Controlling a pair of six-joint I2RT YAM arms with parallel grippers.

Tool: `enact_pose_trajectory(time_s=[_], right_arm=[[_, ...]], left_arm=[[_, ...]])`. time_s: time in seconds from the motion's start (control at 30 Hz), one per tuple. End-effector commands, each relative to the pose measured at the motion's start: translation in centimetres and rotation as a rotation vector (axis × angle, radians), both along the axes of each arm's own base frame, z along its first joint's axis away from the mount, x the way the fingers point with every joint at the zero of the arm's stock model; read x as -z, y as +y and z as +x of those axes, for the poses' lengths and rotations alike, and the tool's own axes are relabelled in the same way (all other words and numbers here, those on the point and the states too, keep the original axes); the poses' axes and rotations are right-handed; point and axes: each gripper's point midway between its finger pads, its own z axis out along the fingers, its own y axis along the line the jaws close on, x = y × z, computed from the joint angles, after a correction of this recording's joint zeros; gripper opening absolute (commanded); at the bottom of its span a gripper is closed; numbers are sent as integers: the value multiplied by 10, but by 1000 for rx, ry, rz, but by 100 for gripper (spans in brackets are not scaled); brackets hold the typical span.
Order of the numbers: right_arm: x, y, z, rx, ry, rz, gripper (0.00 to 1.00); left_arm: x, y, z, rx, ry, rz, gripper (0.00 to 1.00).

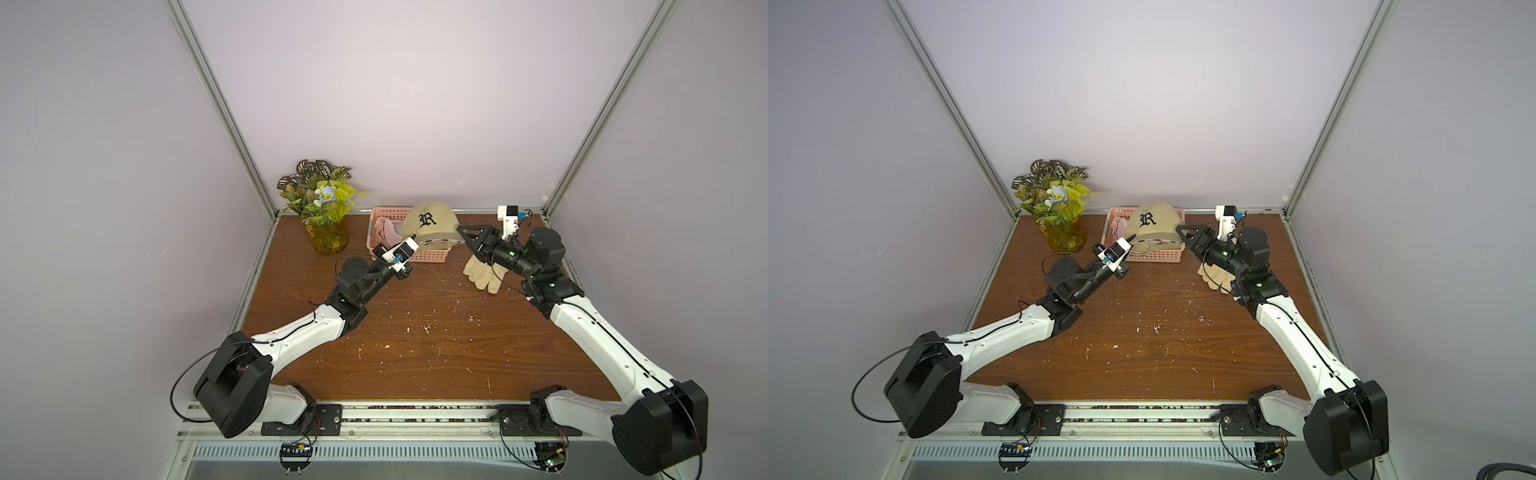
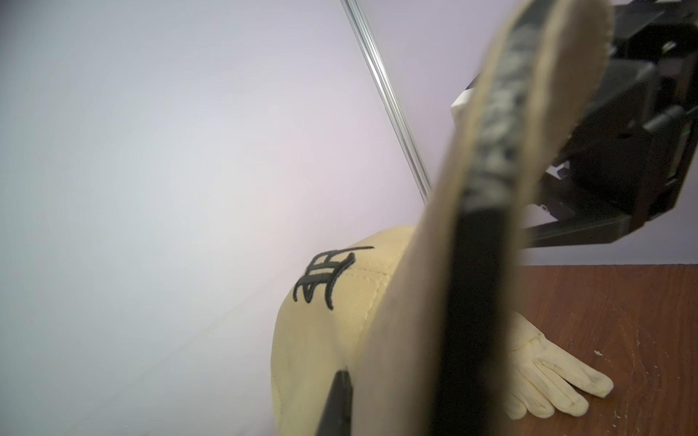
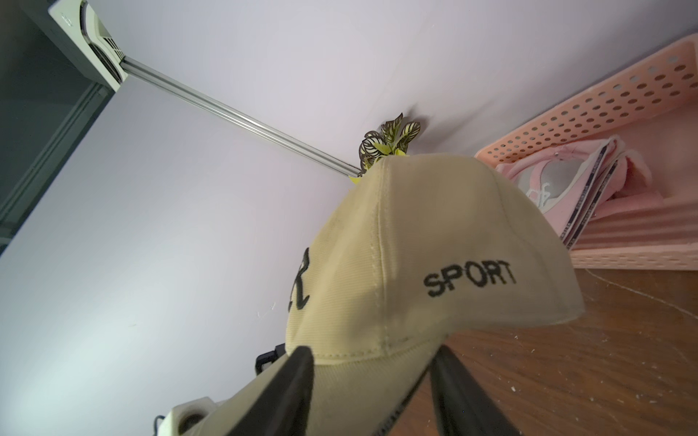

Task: Turn the baseball cap inside out
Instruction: Turn over the baseball cap.

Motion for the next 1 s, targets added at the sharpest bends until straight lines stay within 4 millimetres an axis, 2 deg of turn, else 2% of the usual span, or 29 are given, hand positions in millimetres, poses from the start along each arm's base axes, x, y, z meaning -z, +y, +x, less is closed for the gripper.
enact_pose_trajectory(time_s=[0.0,0.07,0.13,0.17,0.23,0.3,0.37,0.47,0.67,0.83,0.97], right_arm=[[-14,0,0,15,-75,4,33],[-13,-4,1,43,-82,-14,15],[-12,-9,2,69,-98,-32,1],[-11,-10,2,77,-100,-40,0],[-10,-10,1,78,-115,-52,0],[-11,-9,-1,69,-138,-64,0],[-13,-8,-3,74,-173,-87,0],[-19,0,-10,49,-260,-146,0],[-16,30,-27,-41,-347,-235,0],[-7,65,-46,-111,-408,-282,0],[5,96,-65,-181,-441,-289,0]], left_arm=[[-35,-4,-22,69,-89,-65,2],[-35,-1,-27,77,-97,-62,8],[-36,3,-36,88,-105,-66,25],[-36,5,-40,95,-106,-68,36],[-37,11,-53,120,-110,-79,67],[-39,22,-64,124,-98,-113,82],[-40,33,-77,128,-83,-142,92],[-34,52,-85,98,24,-190,97],[-39,94,-79,-25,302,-447,98],[-34,126,-70,-179,504,-611,99],[-26,136,-73,-228,580,-636,99]])
